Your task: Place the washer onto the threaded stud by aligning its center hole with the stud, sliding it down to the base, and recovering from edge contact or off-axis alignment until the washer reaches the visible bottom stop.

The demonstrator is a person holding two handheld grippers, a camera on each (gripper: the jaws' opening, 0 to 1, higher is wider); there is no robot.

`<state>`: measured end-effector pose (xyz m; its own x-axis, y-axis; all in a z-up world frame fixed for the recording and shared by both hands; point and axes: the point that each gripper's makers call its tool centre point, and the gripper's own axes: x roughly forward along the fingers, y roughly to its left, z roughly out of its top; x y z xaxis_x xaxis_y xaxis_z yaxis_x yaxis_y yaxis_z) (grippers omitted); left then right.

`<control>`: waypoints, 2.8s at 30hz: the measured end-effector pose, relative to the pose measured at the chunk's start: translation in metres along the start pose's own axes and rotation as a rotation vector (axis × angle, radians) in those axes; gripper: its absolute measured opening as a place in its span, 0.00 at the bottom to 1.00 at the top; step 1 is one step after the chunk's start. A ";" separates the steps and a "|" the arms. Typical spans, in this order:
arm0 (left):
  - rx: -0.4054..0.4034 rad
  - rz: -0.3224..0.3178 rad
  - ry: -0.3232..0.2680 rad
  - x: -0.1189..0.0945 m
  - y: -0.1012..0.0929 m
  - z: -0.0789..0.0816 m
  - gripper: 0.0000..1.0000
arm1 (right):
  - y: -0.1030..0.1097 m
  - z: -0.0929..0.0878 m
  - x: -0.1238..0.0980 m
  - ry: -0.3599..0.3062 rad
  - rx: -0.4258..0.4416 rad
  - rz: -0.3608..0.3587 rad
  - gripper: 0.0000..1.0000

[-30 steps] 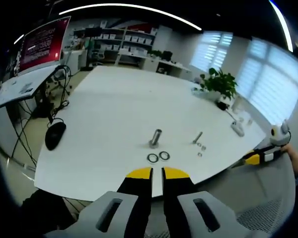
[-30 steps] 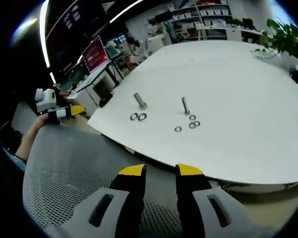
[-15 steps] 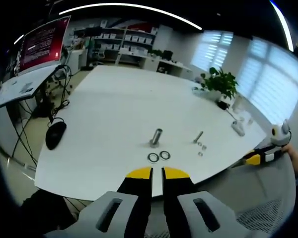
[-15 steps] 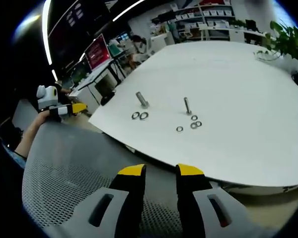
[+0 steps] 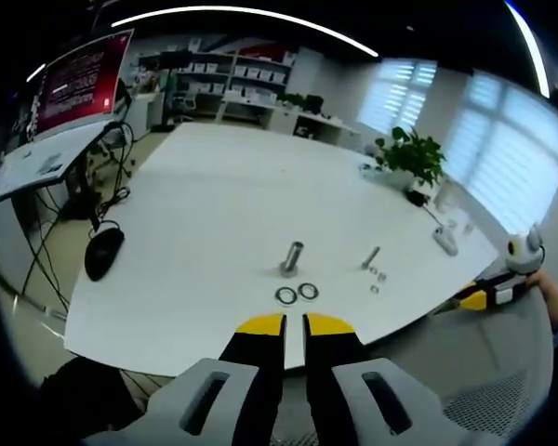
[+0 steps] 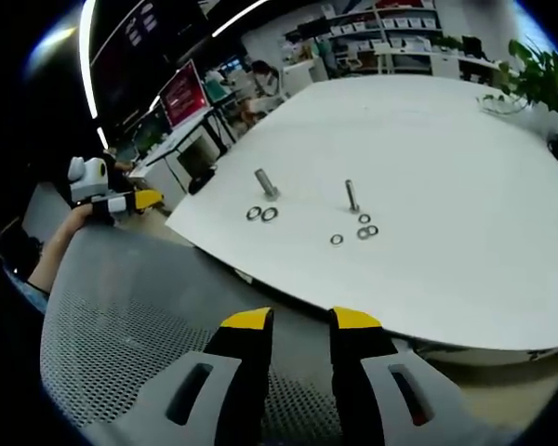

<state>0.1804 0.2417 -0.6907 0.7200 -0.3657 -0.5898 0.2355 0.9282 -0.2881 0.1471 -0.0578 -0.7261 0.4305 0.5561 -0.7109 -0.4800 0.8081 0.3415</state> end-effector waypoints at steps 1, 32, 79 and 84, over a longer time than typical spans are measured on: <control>0.001 0.000 0.001 0.000 0.000 0.000 0.04 | 0.000 0.000 0.000 -0.001 0.000 0.000 0.27; 0.040 0.001 0.041 0.002 0.001 -0.006 0.04 | -0.002 0.012 0.012 0.264 -0.461 0.167 0.19; 0.018 0.051 -0.008 0.002 0.013 0.002 0.01 | -0.047 0.028 0.159 0.631 -1.033 0.164 0.20; 0.014 0.052 -0.013 0.002 0.013 0.003 0.01 | -0.049 0.028 0.164 0.641 -1.039 0.162 0.20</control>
<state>0.1867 0.2533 -0.6933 0.7399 -0.3157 -0.5940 0.2061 0.9470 -0.2466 0.2628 -0.0011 -0.8416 -0.0027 0.2029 -0.9792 -0.9992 0.0377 0.0105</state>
